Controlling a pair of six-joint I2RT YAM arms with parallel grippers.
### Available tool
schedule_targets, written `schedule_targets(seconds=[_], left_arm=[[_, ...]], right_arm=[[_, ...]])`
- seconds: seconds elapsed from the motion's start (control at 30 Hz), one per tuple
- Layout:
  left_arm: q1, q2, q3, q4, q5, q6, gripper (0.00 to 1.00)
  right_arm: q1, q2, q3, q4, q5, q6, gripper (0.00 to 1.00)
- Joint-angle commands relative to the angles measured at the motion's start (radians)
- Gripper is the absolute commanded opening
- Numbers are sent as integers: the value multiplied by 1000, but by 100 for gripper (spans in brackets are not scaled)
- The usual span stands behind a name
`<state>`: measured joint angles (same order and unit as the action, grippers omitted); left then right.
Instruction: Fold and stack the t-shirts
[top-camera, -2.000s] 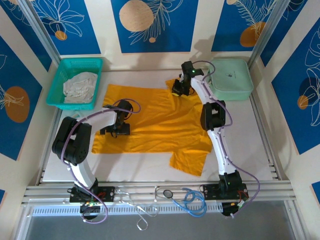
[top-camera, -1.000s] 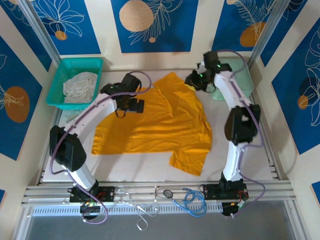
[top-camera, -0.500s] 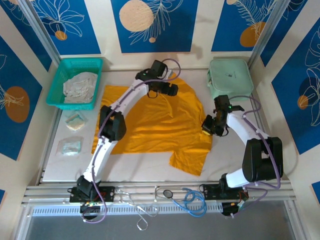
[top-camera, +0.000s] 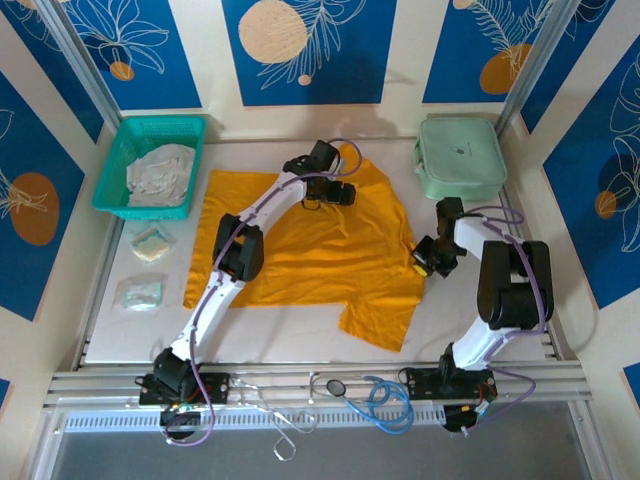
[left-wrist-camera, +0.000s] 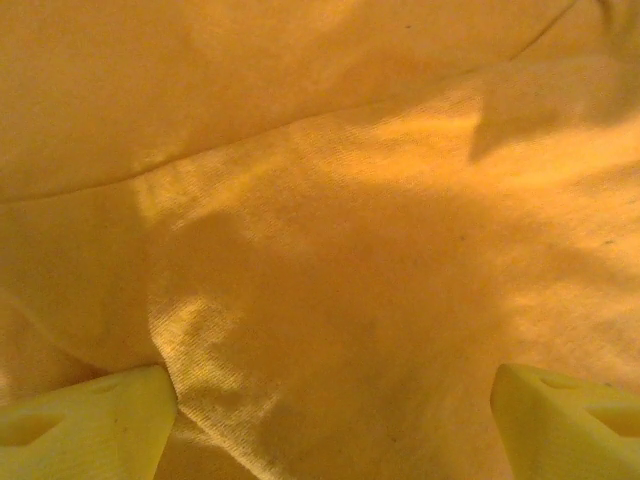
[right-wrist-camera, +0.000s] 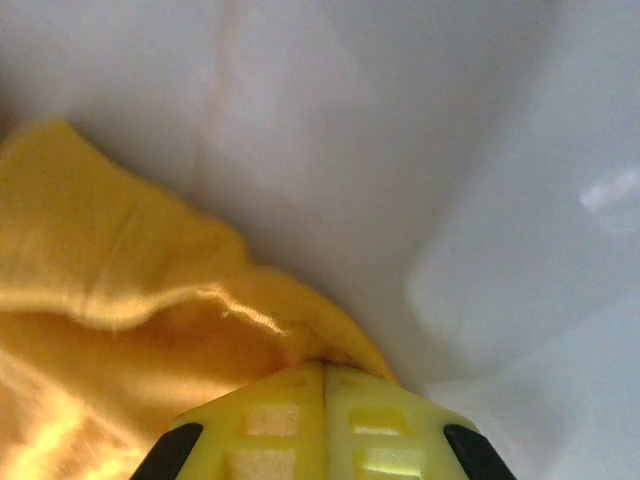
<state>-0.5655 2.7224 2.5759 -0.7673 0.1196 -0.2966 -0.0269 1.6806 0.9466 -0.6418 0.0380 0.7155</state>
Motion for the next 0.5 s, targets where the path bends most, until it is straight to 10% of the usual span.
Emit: schedule_targets(seconds=[0.0, 0.47], left_arm=[[3, -25, -93, -104, -127, 27, 86], [36, -52, -146, -79, -154, 66, 88]], right_arm=[[-5, 77, 34, 3, 40, 34, 0], [-171, -147, -128, -75, 83, 34, 0]])
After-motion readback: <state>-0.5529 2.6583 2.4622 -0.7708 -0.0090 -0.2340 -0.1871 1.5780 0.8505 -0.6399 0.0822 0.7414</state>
